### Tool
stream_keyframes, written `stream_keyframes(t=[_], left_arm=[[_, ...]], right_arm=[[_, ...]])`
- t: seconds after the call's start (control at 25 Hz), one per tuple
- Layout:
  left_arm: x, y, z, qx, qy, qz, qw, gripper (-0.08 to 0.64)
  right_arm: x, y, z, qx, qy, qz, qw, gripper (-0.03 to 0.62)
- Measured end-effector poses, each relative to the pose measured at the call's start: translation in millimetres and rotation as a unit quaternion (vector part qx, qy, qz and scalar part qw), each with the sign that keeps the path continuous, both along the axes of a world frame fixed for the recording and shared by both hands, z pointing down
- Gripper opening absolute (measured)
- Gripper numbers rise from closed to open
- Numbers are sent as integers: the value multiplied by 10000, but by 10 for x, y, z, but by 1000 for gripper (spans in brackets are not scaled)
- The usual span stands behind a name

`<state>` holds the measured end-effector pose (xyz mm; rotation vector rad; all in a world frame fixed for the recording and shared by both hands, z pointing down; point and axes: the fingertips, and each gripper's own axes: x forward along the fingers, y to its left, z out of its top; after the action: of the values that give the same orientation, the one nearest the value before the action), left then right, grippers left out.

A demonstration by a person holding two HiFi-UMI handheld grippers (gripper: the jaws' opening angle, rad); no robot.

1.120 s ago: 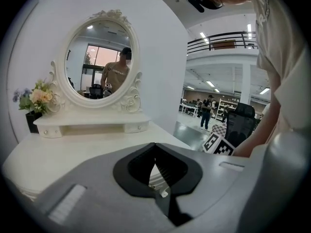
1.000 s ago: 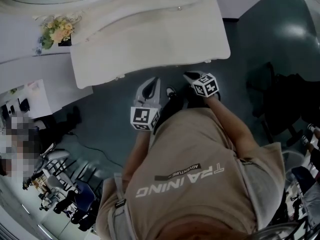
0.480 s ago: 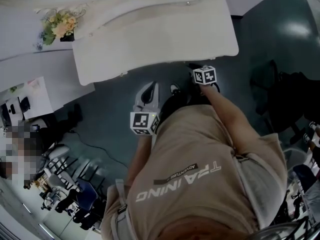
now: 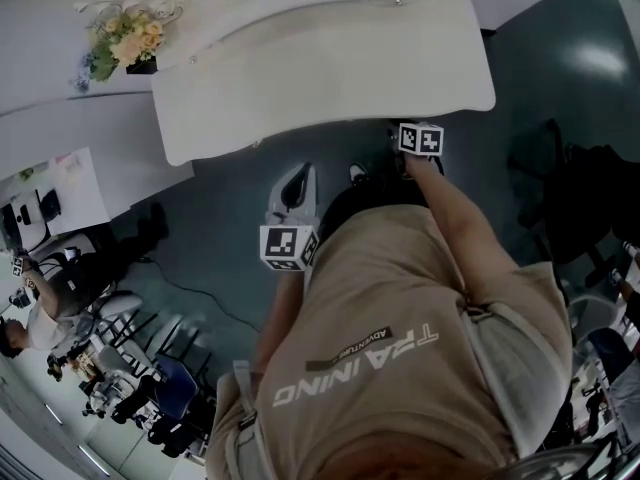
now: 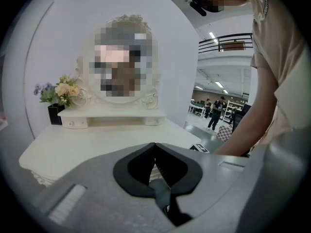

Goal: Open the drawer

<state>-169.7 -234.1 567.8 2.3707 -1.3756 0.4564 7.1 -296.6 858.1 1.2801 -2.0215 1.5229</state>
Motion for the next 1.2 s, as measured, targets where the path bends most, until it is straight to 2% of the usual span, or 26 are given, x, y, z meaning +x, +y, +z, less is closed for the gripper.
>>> stream_keyframes(t=[0.12, 0.16, 0.48, 0.84, 1.2], left_arm=[[-128, -11, 4, 13, -11, 36, 10000, -2], [-163, -19, 3, 18, -11, 49, 10000, -2], [-294, 8, 78, -13, 40, 339, 9994, -2], [-182, 148, 162, -82, 166, 870, 9960, -2], [86, 284, 291, -227, 321, 1345, 9901, -2]], right_arm=[[-28, -12, 38, 6, 215, -28, 9998, 164], [-30, -12, 37, 46, 279, -33, 9996, 136], [-59, 95, 47, 15, 543, -42, 9985, 133], [-70, 478, 6, -44, 601, 38, 9982, 133], [-61, 1012, 18, -204, 573, -114, 9981, 133]])
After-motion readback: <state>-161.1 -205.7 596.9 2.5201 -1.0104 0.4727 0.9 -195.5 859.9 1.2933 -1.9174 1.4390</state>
